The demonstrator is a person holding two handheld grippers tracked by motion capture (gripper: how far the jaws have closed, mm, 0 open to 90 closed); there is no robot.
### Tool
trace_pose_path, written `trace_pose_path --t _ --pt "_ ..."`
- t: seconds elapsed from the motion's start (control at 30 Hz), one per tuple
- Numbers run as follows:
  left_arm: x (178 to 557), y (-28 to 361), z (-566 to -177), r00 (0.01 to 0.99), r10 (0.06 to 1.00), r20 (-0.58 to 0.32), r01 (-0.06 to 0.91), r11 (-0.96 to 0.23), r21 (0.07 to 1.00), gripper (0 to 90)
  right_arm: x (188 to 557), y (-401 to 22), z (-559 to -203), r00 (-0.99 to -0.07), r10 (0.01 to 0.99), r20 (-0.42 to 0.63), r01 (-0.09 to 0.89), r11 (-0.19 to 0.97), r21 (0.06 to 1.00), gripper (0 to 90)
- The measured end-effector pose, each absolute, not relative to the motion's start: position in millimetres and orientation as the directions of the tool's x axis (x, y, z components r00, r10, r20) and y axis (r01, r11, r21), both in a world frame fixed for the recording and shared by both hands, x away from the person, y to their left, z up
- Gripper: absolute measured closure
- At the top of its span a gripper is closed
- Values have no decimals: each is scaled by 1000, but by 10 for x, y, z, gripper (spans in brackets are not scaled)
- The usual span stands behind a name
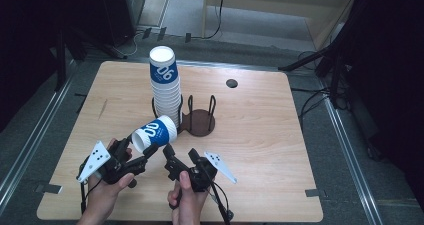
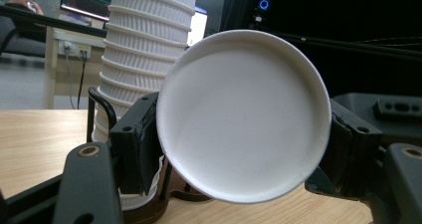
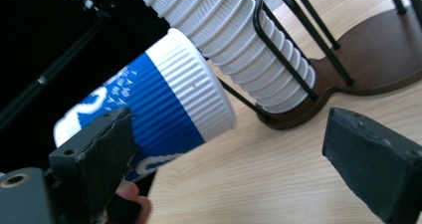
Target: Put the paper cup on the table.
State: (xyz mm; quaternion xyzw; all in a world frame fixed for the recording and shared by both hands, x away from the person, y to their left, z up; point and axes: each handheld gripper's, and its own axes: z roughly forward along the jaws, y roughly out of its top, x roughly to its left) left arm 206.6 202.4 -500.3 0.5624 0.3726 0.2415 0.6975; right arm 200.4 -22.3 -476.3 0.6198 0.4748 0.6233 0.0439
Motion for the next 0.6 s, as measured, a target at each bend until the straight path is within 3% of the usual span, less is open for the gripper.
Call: trace_pose_path --t 0.27,0.6 --pt "2061 2012 -5003 606 760 -235 75 240 968 285 2010 -186 -4772 -167 547 820 583 -616 530 64" --pt "2062 2014 -4996 604 761 -238 64 251 966 285 2063 -190 -4789 -44 334 941 645 -710 282 65"
